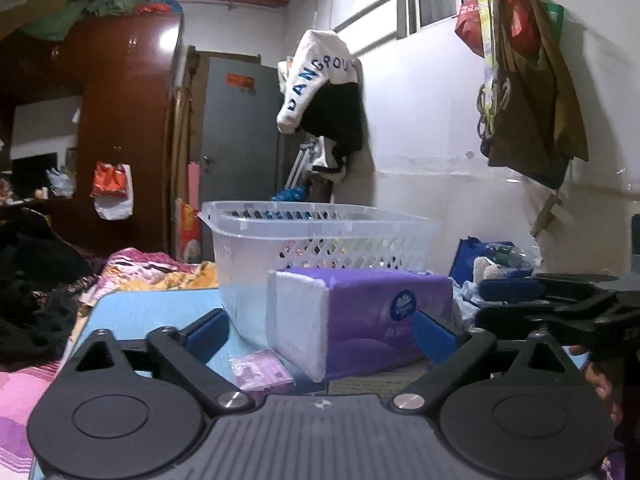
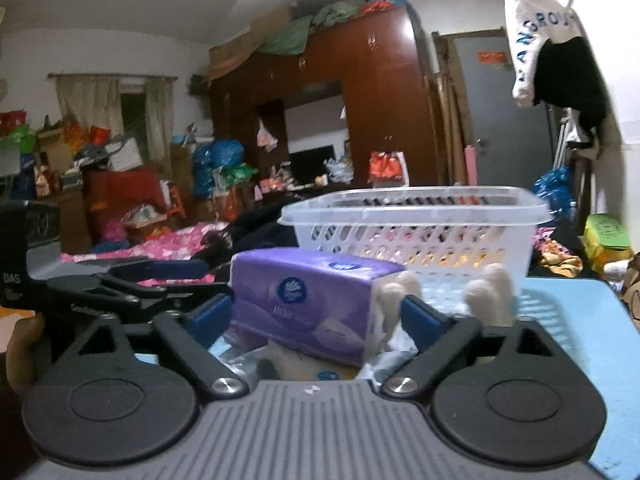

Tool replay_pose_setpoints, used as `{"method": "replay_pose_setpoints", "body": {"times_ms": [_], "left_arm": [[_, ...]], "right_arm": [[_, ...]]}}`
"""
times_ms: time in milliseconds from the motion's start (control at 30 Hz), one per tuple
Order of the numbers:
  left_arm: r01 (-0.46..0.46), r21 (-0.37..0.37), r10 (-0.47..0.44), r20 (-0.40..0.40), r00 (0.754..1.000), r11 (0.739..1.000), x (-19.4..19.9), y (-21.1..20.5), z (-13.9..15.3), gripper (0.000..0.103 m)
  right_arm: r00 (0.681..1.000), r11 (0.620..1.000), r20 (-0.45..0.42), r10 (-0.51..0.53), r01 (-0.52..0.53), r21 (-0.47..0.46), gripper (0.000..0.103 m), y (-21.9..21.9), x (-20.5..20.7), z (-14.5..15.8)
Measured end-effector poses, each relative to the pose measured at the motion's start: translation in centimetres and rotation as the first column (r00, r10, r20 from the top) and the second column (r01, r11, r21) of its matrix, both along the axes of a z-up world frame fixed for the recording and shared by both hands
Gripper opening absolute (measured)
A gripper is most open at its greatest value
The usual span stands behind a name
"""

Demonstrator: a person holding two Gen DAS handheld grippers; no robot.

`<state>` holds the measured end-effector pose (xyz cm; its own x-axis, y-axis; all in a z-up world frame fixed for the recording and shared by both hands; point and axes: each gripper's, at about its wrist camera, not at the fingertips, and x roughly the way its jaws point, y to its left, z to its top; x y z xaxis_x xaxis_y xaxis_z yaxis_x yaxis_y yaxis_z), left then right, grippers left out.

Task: Organize objects
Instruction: 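Close the right and left tools on the purple tissue pack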

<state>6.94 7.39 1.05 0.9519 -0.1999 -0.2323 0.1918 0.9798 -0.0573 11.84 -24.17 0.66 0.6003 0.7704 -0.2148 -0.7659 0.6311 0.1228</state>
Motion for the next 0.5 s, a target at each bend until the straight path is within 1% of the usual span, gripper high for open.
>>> {"method": "replay_pose_setpoints", "body": {"times_ms": [33,167,233,333,500], "left_arm": [[0.011,-0.003,-0.011,-0.002,1.000,1.000,0.2,0.2,-0.1,0.097],[0.028,0.020,-0.028,0.000,1.000,0.999,0.7,0.0,-0.5,0.095],[0.042,0.022,-0.042,-0.004,0.999,0.999,1.1,0.0,-0.6,0.094],[0.050,0.030,-0.050,-0.003,0.999,0.998,1.7,-0.1,-0.6,0.091],[0.073,0.006,-0.073,-0.031,0.997,0.997,2.9,0.4,-1.1,0.082]], "right_arm": [[1.000,1.000,0.000,0.005,-0.005,-0.009,0.083,0.2,0.0,-0.1],[1.000,0.999,0.000,0.003,-0.003,-0.043,0.077,0.6,0.2,-0.5],[1.000,0.999,-0.007,-0.001,0.001,-0.044,0.068,0.1,0.6,-0.7],[1.000,0.999,-0.018,0.010,-0.011,-0.048,0.062,-0.2,1.1,-0.8],[0.999,0.998,-0.018,0.038,-0.039,-0.044,0.060,-0.3,2.2,-0.9]]}}
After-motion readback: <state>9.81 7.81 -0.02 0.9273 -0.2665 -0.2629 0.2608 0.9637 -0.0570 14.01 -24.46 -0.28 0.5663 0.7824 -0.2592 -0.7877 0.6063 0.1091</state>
